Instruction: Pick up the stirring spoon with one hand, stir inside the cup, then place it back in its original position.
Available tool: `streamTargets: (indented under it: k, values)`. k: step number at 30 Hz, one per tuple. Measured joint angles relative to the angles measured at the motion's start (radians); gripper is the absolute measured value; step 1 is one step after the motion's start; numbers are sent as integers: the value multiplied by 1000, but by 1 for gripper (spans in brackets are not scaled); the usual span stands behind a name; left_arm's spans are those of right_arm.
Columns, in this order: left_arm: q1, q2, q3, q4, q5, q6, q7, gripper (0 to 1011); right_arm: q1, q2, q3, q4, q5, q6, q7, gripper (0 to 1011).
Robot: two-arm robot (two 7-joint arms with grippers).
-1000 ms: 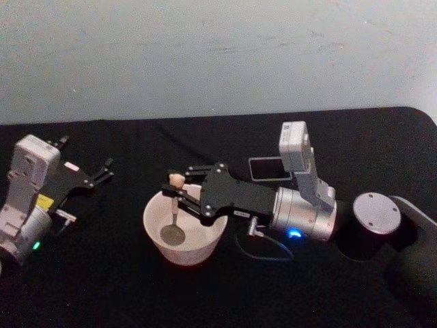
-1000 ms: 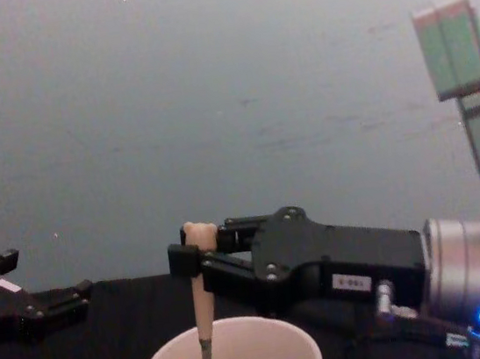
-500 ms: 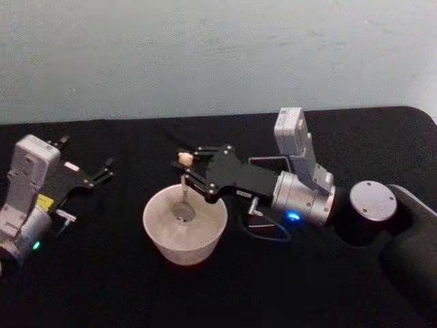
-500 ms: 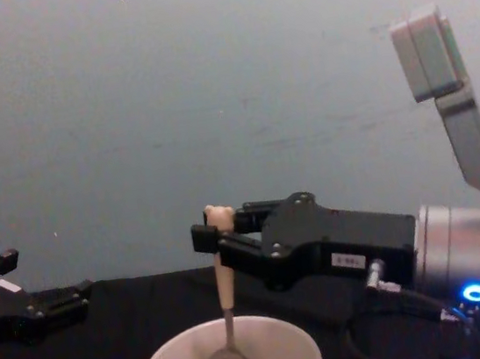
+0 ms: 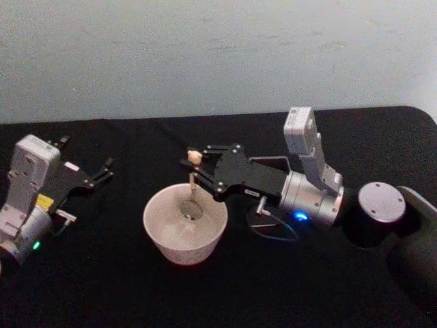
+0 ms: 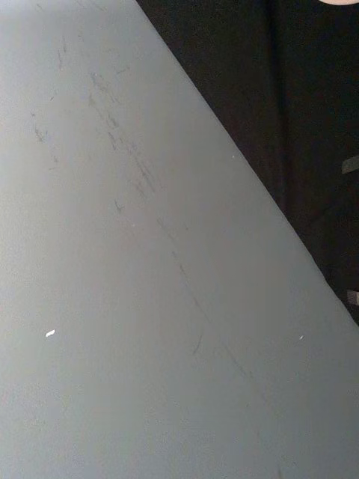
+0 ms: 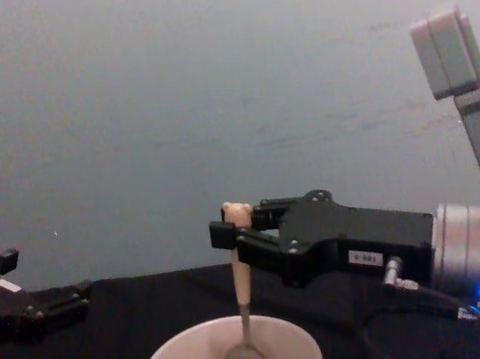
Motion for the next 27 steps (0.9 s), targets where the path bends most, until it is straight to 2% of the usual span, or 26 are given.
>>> streamTargets:
  k: [4, 12, 18, 23, 27]
  values:
    - [0, 0, 0, 0, 0, 0, 0, 1001, -10, 10, 5, -14, 2, 5, 0, 212]
    - [0, 0, 0, 0, 0, 0, 0, 1001, -58, 57, 12, -91, 24, 26, 18, 212]
    - [0, 0, 0, 0, 0, 0, 0, 1001, -90, 87, -8, -148, 39, 41, 51, 212]
    - [0, 0, 0, 0, 0, 0, 0, 1001, -98, 92, -26, -165, 47, 49, 67, 212]
    - [0, 0, 0, 0, 0, 0, 0, 1001, -91, 79, -37, -162, 53, 49, 69, 213]
